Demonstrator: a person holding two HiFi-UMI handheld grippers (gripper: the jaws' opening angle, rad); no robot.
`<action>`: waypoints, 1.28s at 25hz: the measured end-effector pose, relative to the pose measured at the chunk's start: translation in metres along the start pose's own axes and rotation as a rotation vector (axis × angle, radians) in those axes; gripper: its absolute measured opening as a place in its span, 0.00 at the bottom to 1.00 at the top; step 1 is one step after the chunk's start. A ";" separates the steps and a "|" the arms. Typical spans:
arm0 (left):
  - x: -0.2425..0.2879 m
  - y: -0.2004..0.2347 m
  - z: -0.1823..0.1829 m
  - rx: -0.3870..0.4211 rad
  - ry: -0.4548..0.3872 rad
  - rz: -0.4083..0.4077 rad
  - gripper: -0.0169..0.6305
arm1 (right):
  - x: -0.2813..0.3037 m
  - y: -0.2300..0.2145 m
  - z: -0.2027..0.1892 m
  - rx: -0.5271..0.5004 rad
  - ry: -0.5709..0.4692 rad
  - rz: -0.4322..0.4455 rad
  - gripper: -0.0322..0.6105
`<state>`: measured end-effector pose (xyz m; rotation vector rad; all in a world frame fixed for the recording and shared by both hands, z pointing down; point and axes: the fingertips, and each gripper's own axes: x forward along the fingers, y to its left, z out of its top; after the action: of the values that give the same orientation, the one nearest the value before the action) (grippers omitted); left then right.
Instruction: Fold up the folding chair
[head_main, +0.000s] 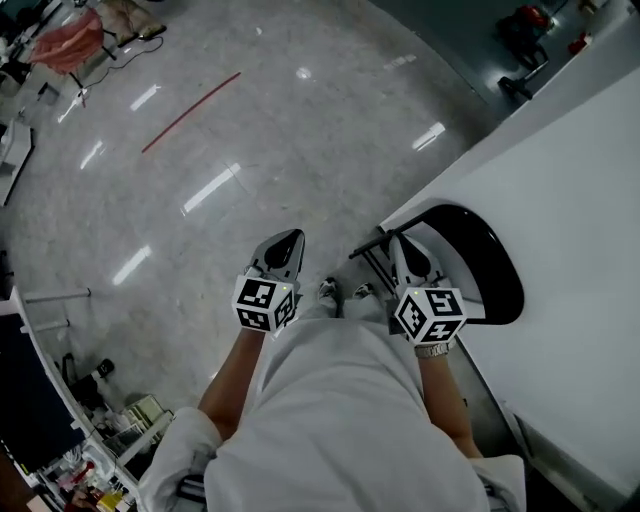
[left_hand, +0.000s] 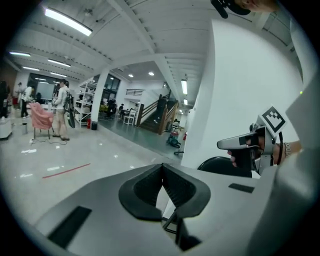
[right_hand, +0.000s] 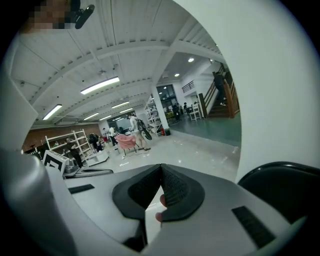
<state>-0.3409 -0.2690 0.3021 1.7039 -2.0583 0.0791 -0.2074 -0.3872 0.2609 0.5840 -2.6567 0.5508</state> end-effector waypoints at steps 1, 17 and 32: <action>-0.012 0.007 -0.004 -0.014 -0.005 0.032 0.04 | 0.004 0.009 -0.001 -0.006 0.004 0.024 0.06; -0.071 -0.023 -0.019 -0.122 -0.062 0.385 0.04 | -0.005 0.036 -0.007 -0.112 0.079 0.288 0.05; -0.118 -0.080 -0.051 -0.175 -0.093 0.580 0.04 | -0.042 0.030 -0.028 -0.212 0.112 0.435 0.05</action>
<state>-0.2352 -0.1627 0.2834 0.9859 -2.4841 0.0022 -0.1783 -0.3358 0.2583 -0.0892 -2.6919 0.3931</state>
